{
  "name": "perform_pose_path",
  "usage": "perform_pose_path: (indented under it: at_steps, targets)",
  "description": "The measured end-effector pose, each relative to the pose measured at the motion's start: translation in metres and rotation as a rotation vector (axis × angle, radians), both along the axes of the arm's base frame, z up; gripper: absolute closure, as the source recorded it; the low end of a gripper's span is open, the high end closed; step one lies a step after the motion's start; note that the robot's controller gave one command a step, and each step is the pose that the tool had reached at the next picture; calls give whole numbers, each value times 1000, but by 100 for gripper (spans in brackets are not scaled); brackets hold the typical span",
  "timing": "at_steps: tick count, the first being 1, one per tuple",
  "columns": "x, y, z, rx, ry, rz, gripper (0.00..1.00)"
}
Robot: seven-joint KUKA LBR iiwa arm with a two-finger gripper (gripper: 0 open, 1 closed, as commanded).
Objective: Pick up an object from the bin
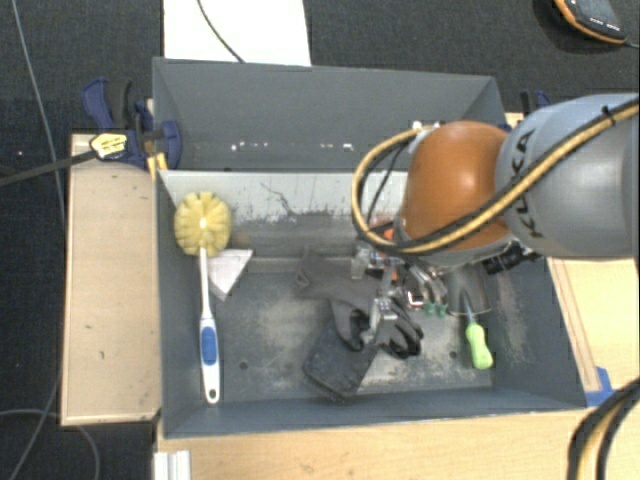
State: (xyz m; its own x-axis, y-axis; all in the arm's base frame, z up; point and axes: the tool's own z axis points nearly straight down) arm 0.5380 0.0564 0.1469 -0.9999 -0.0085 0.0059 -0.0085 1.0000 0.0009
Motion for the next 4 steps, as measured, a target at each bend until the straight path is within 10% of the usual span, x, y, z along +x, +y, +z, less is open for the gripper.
perform_pose_path:
  at_steps: [1, 2, 3, 4]
  targets:
    - [2, 0, 4, 0, -8, -3, 0]
    - [-23, 37, -75, 1, -2, 231, 0]
    - [-32, 43, -27, 2, -12, 444, 0]
    - [-24, 37, -73, 2, 2, 232, 0]
